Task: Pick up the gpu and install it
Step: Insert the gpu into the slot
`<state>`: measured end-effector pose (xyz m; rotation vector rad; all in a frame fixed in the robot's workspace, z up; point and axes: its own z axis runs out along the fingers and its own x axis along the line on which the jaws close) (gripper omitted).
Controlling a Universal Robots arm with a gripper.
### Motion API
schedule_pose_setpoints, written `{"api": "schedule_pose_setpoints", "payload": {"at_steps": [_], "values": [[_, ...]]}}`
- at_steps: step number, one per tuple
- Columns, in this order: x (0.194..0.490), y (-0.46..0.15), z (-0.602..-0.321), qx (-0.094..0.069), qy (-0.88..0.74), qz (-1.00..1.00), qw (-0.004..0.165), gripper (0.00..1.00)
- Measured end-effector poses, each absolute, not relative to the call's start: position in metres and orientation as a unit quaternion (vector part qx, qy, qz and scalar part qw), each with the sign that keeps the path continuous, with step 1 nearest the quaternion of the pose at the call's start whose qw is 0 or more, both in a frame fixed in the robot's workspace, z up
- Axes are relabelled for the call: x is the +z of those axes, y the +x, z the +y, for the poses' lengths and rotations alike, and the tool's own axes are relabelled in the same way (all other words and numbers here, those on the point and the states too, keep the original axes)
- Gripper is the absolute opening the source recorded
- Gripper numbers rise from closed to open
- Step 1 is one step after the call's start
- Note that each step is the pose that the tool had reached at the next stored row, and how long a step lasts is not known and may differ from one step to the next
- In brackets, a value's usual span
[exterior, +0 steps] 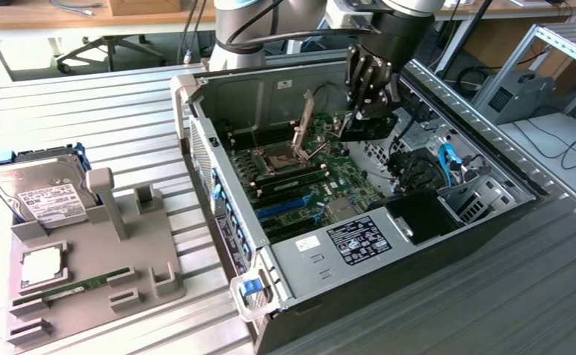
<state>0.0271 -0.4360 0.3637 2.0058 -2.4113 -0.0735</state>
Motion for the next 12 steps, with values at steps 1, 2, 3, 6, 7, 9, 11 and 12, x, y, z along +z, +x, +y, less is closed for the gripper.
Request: {"api": "schedule_pose_setpoints", "payload": {"at_steps": [1,2,3,6,7,9,11,12], "values": [[0.3637,0.0271,-0.436,-0.023,0.64,-0.768,0.002,0.27],[0.3637,0.0271,-0.436,-0.023,0.642,-0.767,0.002,0.27],[0.3637,0.0271,-0.436,-0.023,0.643,-0.766,0.002,0.27],[0.3638,0.0271,-0.436,-0.023,0.647,-0.762,0.002,0.27],[0.3637,0.0271,-0.436,-0.023,0.648,-0.761,0.002,0.27],[0.3637,0.0271,-0.436,-0.023,0.652,-0.758,0.003,0.27],[0.3637,0.0271,-0.436,-0.023,0.654,-0.756,0.003,0.27],[0.3637,0.0271,-0.436,-0.023,0.655,-0.755,0.003,0.27]]}}
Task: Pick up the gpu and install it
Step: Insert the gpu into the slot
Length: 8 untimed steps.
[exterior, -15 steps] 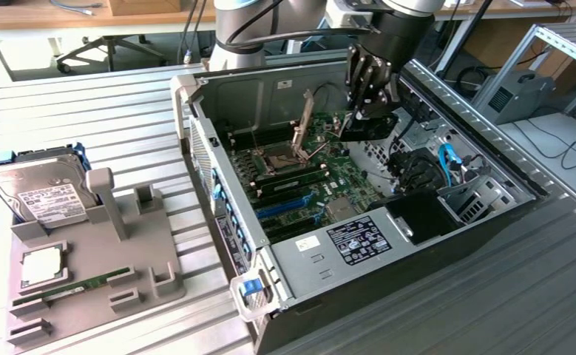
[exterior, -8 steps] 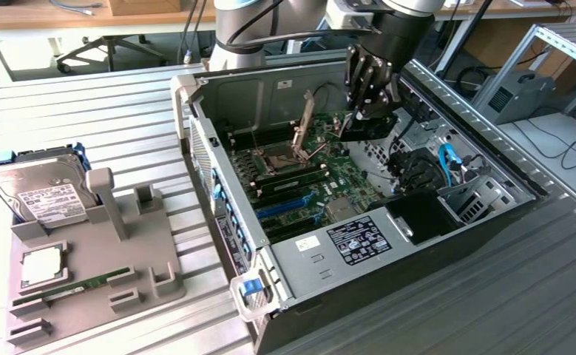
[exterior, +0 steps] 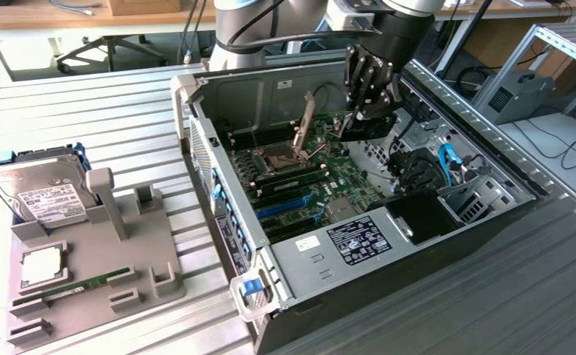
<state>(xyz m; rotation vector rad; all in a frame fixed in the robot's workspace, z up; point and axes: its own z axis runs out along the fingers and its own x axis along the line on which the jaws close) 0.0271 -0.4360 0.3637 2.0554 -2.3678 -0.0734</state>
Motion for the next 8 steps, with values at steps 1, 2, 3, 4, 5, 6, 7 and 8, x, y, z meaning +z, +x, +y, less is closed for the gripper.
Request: {"api": "schedule_pose_setpoints", "payload": {"at_steps": [1,2,3,4,5,6,7,8], "values": [[0.3637,0.0271,-0.436,-0.023,0.656,-0.754,0.003,0.27],[0.3638,0.0271,-0.4359,-0.023,0.658,-0.753,0.003,0.27],[0.3638,0.0271,-0.4359,-0.023,0.659,-0.752,0.003,0.27],[0.3638,0.0271,-0.4359,-0.023,0.66,-0.751,0.003,0.27],[0.3638,0.0271,-0.4359,-0.023,0.661,-0.75,0.003,0.27],[0.3637,0.0271,-0.436,-0.023,0.662,-0.749,0.003,0.27],[0.3637,0.0271,-0.436,-0.023,0.664,-0.748,0.003,0.27],[0.3637,0.0271,-0.436,-0.023,0.664,-0.747,0.003,0.27]]}}
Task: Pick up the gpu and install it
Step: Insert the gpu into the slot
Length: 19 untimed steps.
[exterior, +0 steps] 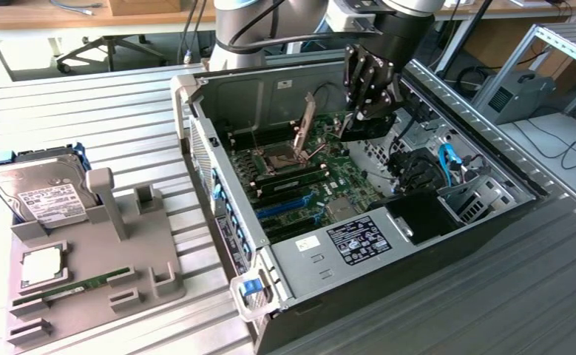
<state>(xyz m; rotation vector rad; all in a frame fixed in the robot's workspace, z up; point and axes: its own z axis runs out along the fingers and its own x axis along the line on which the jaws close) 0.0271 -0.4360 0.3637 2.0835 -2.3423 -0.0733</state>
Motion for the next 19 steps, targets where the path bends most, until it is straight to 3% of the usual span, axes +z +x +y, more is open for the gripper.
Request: {"api": "schedule_pose_setpoints", "payload": {"at_steps": [19], "values": [[0.3637,0.0271,-0.436,-0.023,0.686,-0.727,0.004,0.27]]}}
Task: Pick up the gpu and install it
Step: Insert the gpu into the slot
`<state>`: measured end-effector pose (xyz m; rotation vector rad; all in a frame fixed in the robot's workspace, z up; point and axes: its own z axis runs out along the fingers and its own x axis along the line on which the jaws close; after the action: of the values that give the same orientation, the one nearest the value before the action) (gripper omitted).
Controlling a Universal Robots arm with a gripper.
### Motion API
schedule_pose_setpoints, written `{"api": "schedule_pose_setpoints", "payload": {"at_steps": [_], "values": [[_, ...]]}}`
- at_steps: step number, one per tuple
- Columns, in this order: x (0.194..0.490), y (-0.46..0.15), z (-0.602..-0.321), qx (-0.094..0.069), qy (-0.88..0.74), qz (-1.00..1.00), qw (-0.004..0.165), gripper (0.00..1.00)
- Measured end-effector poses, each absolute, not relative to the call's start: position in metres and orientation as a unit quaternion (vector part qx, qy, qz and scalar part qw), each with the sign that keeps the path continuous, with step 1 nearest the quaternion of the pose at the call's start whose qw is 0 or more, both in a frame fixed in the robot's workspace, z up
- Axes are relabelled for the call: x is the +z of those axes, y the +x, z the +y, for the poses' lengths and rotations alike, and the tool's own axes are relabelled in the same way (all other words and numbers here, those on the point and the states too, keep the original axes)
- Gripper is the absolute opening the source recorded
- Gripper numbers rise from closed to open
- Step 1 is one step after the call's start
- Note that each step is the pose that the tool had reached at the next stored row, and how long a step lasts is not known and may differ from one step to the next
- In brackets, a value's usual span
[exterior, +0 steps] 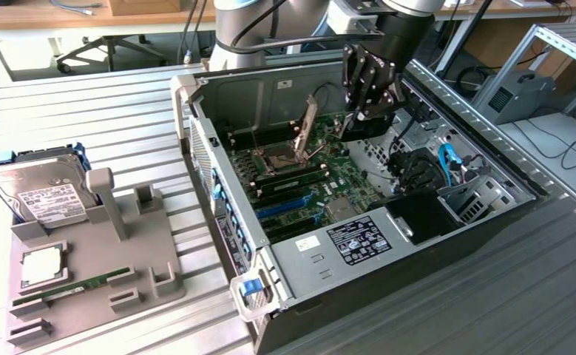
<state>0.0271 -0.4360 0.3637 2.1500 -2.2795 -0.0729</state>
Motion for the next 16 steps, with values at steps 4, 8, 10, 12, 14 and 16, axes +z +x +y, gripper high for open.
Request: {"api": "schedule_pose_setpoints", "payload": {"at_steps": [4,8,10,12,14,16], "values": [[0.3637,0.0271,-0.436,-0.023,0.691,-0.723,0.004,0.27],[0.3637,0.0271,-0.4359,-0.023,0.695,-0.719,0.004,0.27],[0.3637,0.0271,-0.436,-0.023,0.695,-0.719,0.004,0.27],[0.3637,0.0271,-0.4359,-0.023,0.695,-0.719,0.004,0.27],[0.3637,0.0271,-0.436,-0.024,0.695,-0.719,0.003,0.27],[0.3637,0.0272,-0.4364,-0.038,0.695,-0.718,-0.01,0.27]]}}
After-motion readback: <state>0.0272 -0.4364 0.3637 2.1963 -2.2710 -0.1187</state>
